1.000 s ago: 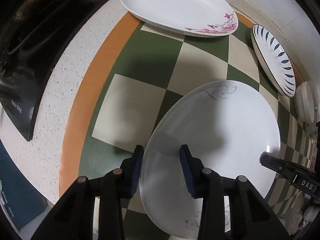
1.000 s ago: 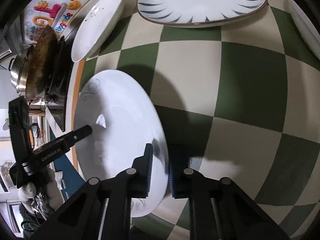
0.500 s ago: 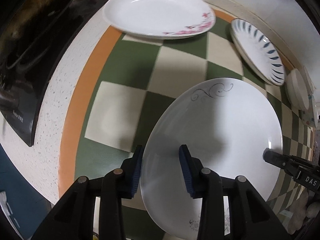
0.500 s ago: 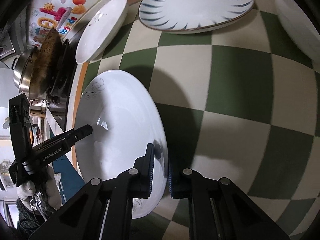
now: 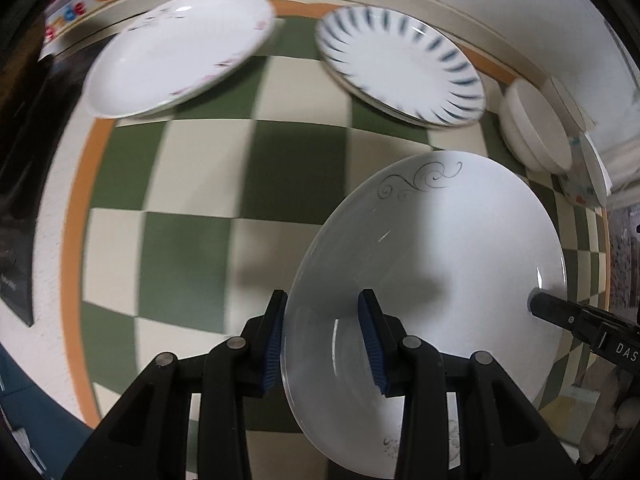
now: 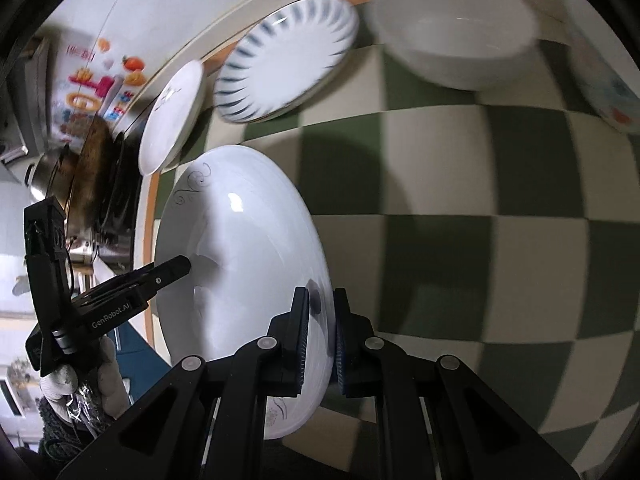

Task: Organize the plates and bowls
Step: 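Lower both tools onto the grey-swirl white plate rim and grip it, then open both tools and grip the pink-flower white plate rim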

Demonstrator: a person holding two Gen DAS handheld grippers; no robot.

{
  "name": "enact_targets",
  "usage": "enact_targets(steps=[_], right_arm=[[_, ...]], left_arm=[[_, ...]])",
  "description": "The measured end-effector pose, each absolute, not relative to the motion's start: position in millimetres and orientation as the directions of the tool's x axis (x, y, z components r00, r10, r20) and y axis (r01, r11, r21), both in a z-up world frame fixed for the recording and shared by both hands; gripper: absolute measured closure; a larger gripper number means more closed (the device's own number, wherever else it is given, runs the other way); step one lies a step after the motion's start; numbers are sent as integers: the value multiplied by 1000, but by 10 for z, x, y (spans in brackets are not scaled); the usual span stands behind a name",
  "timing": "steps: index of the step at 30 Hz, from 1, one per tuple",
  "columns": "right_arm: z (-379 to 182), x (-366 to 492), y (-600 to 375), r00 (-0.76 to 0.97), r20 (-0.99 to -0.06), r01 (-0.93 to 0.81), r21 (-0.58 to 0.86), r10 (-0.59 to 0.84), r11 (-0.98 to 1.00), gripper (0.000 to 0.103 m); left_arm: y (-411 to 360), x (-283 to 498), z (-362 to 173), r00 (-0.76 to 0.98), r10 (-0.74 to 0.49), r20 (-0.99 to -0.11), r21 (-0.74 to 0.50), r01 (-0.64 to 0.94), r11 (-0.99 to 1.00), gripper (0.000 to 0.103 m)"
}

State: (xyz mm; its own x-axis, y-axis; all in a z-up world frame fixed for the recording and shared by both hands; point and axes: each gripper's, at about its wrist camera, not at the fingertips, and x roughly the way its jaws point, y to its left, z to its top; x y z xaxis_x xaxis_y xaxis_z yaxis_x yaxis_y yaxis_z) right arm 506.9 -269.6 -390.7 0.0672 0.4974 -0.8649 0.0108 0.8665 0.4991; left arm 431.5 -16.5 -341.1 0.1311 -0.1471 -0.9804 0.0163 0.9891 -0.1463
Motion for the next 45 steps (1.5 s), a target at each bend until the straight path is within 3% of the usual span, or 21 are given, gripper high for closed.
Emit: enact_targets(steps=[20, 33, 37, 40, 45], right_arm=[[-4305, 5011, -3066, 44, -863, 99, 505, 503, 857, 89], [-4329, 5042, -3019, -12, -874, 103, 482, 486, 870, 87], [-3999, 5083, -3065, 8, -905, 114, 424, 426, 898, 82], [-3601, 5226, -2905, 77, -886, 83, 464, 458, 882, 77], [-3117, 5709, -2190, 143, -833, -43, 535, 535, 844, 65]], left_arm=[[-585, 4431, -3658, 87, -94, -992, -91, 31, 995, 69], [-468, 4362, -3437, 100, -119, -988, -119, 11, 993, 69], [-260, 4497, -2870, 221, -134, -966, -142, -24, 990, 68], [102, 4744, -2531, 292, -147, -945, -183, -98, 978, 63], [835, 5125, -2557, 319, -104, -942, -186, -240, 953, 63]])
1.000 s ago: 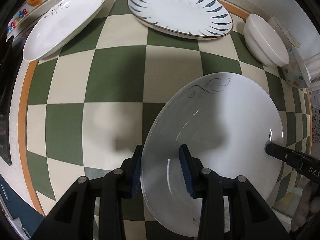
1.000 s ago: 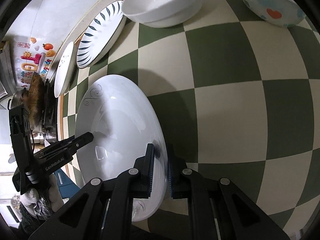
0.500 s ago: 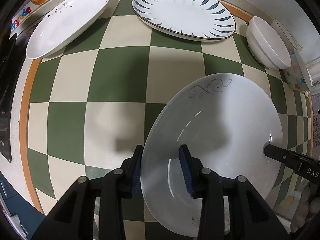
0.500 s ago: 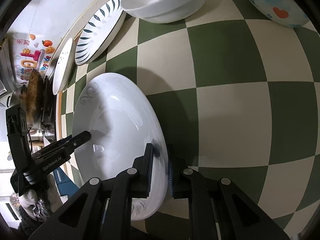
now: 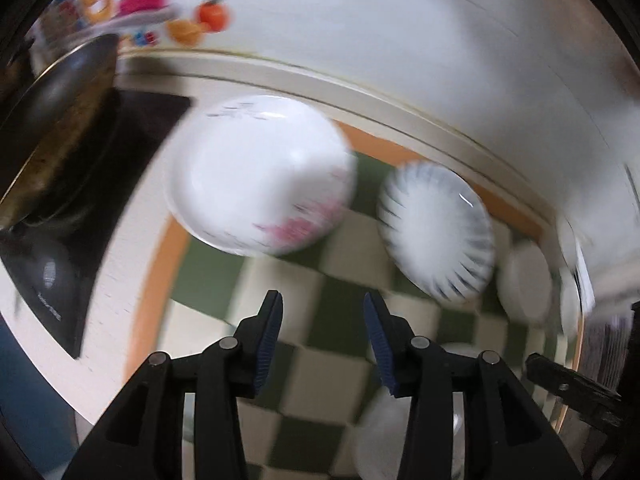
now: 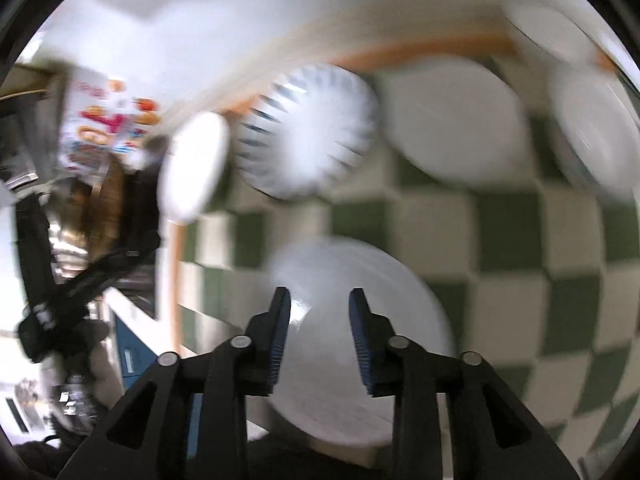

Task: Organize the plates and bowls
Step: 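Open both tools and grip the pink-flower white plate rim, then carry the pink-flower plate with both tools onto the grey-swirl plate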

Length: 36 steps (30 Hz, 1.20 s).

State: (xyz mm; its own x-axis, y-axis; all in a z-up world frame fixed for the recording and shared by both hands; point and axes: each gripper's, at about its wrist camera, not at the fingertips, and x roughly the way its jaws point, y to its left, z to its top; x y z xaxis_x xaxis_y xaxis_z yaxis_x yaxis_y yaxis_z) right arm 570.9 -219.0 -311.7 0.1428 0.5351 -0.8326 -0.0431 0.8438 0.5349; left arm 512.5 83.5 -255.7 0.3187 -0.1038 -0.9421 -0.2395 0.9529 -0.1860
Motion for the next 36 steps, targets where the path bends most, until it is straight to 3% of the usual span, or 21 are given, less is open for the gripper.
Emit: enact_targets(steps=[8, 19, 21, 23, 26, 36], right_arm=[[-3409, 6985, -834, 108, -828, -172, 530, 550, 830, 65], [-4040, 8126, 78, 62, -891, -280, 416, 449, 865, 65], [-4147, 8201, 143, 48, -894, -282, 416, 446, 864, 66], [-4249, 8241, 166, 36, -893, -276, 423, 449, 863, 69], [-4361, 8255, 193, -17, -860, -261, 496, 510, 828, 85], [-4184, 8003, 81, 48, -856, -311, 477, 515, 822, 92]], left_arm=[[1871, 5472, -3217, 240, -43, -970, -151, -449, 881, 63], [2202, 5776, -3681, 202, -96, -975, -185, -486, 854, 63], [2194, 5812, -3734, 206, -85, -975, -176, -473, 863, 69], [2187, 5823, -3761, 233, -109, -966, -209, -463, 861, 74], [2185, 5836, -3780, 244, -102, -964, -208, -459, 864, 75], [2097, 5629, -3624, 287, -99, -953, -221, -431, 875, 75]])
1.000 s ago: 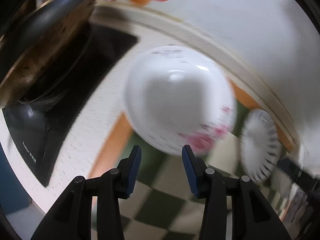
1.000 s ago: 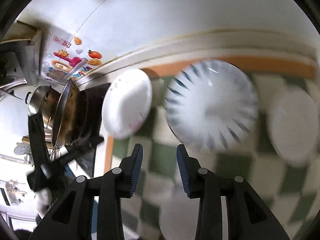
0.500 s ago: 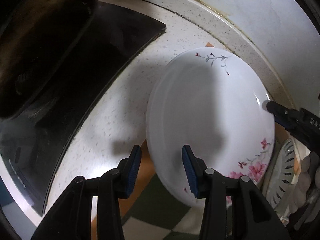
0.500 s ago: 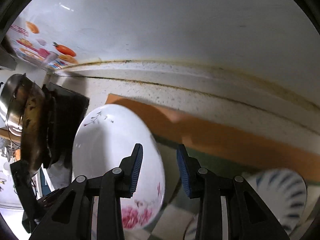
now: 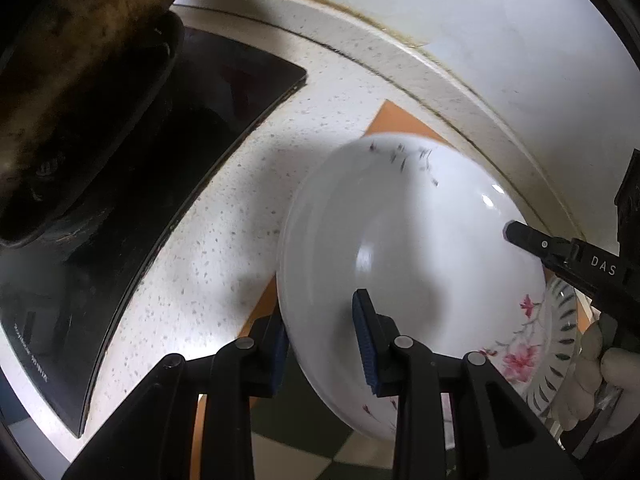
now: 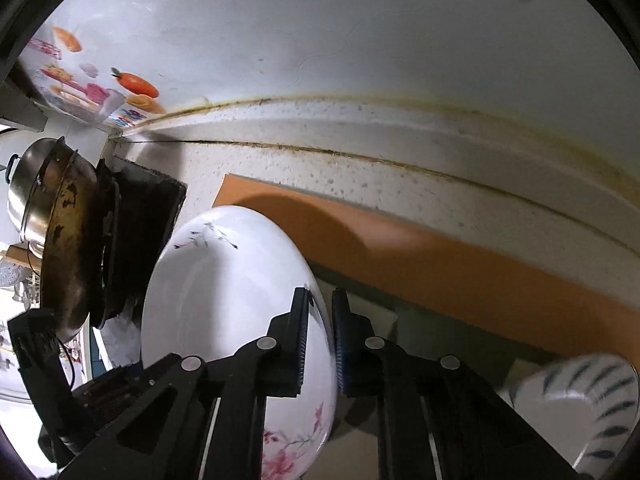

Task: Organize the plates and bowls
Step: 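Carry the pink-flower plate with both tools onto the grey-swirl plate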

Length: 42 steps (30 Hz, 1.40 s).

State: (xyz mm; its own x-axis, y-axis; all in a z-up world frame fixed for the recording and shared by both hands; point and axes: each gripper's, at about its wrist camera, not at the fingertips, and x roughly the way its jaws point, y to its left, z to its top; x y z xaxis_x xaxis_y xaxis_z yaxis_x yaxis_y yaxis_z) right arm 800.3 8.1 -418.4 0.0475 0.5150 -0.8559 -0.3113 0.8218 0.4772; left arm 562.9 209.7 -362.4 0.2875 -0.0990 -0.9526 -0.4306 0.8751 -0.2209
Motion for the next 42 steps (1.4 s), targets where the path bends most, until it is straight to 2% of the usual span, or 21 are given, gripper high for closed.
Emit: enact_targets(steps=[13, 22, 25, 32, 42], right_arm=[[-3540, 7206, -823, 157, -811, -246, 521, 564, 818, 94], [-2931, 6347, -1746, 270, -760, -176, 564, 591, 806, 94], [-2848, 6027, -2059, 304, -759, -137, 563, 576, 815, 94], [-3015, 5320, -2713, 338, -771, -9, 571, 540, 821, 94], [-3704, 4656, -3110, 277, -803, 140, 577, 528, 805, 94]], left_arm=[[1505, 5348, -2899, 346, -154, -925, -263, -295, 918, 75], [950, 5162, -2664, 335, -216, -917, -272, -133, 953, 75], [699, 5069, -2692, 299, -279, -913, -309, -57, 949, 75], [185, 4888, -2946, 211, -325, -922, -322, 48, 945, 75], [-243, 4646, -3365, 72, -267, -961, -255, 140, 957, 75]])
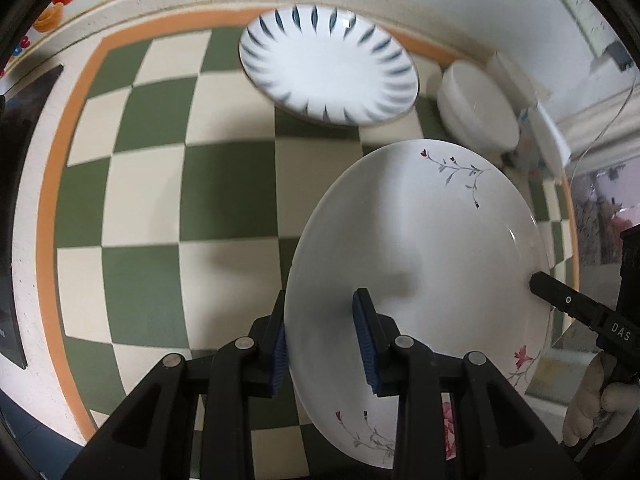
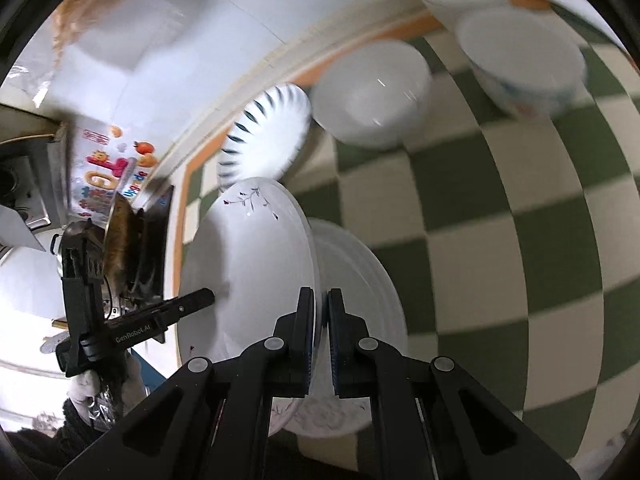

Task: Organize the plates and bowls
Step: 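Carry the pink-flower plate with both tools onto the grey-swirl plate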

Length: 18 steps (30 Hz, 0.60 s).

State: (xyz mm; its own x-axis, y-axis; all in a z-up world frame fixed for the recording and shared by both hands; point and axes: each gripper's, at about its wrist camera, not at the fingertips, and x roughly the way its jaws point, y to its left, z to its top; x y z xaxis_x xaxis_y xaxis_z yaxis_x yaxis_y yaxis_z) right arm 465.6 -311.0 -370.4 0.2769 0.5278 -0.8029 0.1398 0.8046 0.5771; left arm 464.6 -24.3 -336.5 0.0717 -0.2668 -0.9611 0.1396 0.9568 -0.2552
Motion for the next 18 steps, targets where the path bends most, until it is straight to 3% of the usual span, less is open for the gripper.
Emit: enact_targets(steps=[18], right_arm=[[-4119, 4475, -3197, 200, -832, 178, 550, 517, 816, 95]], left_arm=[[-509, 4550, -3454, 69, -165, -984, -148, 200, 969, 75]])
